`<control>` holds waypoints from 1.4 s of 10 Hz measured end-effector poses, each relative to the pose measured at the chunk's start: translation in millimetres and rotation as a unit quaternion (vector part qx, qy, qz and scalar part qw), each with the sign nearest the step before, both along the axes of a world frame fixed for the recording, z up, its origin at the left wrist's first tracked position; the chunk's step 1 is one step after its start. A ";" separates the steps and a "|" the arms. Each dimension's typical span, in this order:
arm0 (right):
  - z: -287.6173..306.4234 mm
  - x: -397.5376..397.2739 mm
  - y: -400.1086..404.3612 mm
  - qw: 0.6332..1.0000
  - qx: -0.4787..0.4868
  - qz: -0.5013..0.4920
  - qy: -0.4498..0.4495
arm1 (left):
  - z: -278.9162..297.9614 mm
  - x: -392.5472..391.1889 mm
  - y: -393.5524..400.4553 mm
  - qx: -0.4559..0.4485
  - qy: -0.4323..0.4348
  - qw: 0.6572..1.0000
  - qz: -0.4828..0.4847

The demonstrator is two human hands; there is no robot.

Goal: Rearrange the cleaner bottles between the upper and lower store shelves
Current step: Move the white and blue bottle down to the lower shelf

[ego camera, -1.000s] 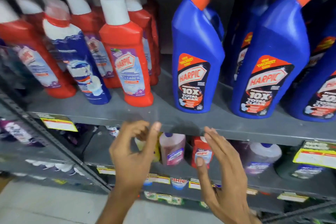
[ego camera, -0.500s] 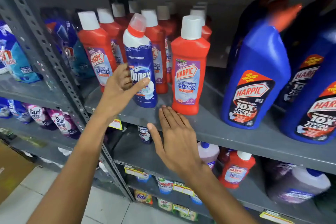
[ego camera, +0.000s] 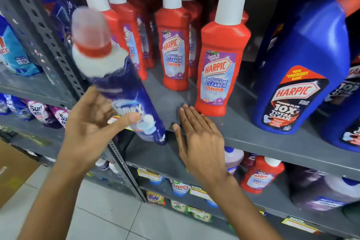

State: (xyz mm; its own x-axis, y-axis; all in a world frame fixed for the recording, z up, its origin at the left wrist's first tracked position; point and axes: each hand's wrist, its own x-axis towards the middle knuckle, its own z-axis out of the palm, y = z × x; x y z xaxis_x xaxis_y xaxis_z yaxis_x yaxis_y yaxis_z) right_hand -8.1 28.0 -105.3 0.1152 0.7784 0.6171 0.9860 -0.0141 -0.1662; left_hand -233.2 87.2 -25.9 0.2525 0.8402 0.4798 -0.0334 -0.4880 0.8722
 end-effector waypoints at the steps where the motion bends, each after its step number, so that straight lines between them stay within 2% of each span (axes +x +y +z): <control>1: -3.7 -0.7 2.8 1.000 0.022 -0.005 -0.009 | -39.3 -36.5 -22.6 -0.032 0.001 0.998 0.047; 3: -7.0 -2.4 3.7 0.999 0.032 -0.015 -0.014 | -111.2 -49.9 -12.7 -0.158 0.068 0.985 0.029; 5: -5.1 -3.5 3.0 0.999 0.034 -0.019 -0.012 | -189.8 -33.3 37.9 -0.226 0.147 0.963 -0.002; 7: -3.0 -4.6 1.7 0.999 0.042 -0.027 -0.018 | -228.5 -19.6 73.9 -0.268 0.204 0.942 0.002; 11: -4.3 -5.7 2.7 0.998 0.053 -0.035 -0.025 | -250.9 -14.2 101.0 -0.279 0.271 0.921 -0.003; 14: -4.4 -5.8 2.5 0.998 0.043 -0.030 -0.018 | -245.5 -7.5 107.5 -0.313 0.263 0.912 -0.019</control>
State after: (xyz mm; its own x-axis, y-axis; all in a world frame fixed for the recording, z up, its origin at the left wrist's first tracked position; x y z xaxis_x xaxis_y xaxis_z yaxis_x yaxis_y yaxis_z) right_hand -13.8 30.5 -109.7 0.1367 0.7149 0.6857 0.9891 -0.0604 -0.1342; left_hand -240.7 194.7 -271.4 0.3440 0.8939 -0.2873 0.4631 0.1046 0.8801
